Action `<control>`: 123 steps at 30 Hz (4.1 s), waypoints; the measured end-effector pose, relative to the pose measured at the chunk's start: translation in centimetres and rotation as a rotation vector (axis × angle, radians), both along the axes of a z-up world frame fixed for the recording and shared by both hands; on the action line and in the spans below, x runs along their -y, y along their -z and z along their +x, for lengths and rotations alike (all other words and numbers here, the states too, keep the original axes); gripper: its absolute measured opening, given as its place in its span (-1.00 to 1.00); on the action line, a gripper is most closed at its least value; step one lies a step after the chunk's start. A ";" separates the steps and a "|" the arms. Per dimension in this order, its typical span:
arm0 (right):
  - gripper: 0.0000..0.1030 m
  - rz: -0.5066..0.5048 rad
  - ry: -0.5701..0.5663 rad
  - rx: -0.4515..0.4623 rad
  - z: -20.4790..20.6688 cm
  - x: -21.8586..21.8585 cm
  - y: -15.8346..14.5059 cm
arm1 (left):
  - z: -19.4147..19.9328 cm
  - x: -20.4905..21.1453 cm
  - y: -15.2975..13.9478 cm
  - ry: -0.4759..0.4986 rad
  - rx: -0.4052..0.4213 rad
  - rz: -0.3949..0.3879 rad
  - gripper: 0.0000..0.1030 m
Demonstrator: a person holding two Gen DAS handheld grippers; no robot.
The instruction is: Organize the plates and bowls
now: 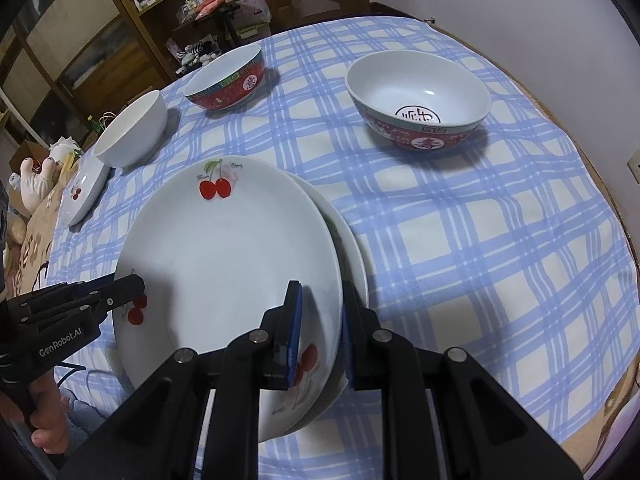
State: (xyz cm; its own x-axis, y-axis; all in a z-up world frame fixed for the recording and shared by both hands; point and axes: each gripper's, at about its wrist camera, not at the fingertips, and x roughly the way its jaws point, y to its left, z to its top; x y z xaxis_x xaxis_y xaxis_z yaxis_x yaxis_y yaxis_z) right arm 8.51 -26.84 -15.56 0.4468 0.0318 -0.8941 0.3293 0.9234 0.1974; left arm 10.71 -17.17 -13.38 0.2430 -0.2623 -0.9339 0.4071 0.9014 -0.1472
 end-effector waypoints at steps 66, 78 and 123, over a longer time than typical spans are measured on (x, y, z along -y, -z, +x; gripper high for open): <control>-0.41 -0.001 0.034 0.016 -1.4 -0.2 -1.4 | -0.2 -1.1 -0.8 -0.021 0.024 0.019 -0.48; 0.05 -0.102 0.020 0.077 -2.1 -1.1 -3.5 | -1.2 -2.3 -2.3 -0.053 0.084 0.036 0.00; 1.00 -0.103 -0.037 0.328 6.3 -0.6 -12.7 | 6.6 -5.9 -14.9 -0.056 0.361 0.132 0.70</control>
State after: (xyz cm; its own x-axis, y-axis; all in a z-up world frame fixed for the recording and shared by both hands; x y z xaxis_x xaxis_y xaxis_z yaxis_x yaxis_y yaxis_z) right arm 14.84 -26.19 -2.85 0.7115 -0.0299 -0.7020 0.2298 0.9541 0.1923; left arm 17.29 -11.22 1.53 0.5733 -0.1224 -0.8102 0.3607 0.9255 0.1154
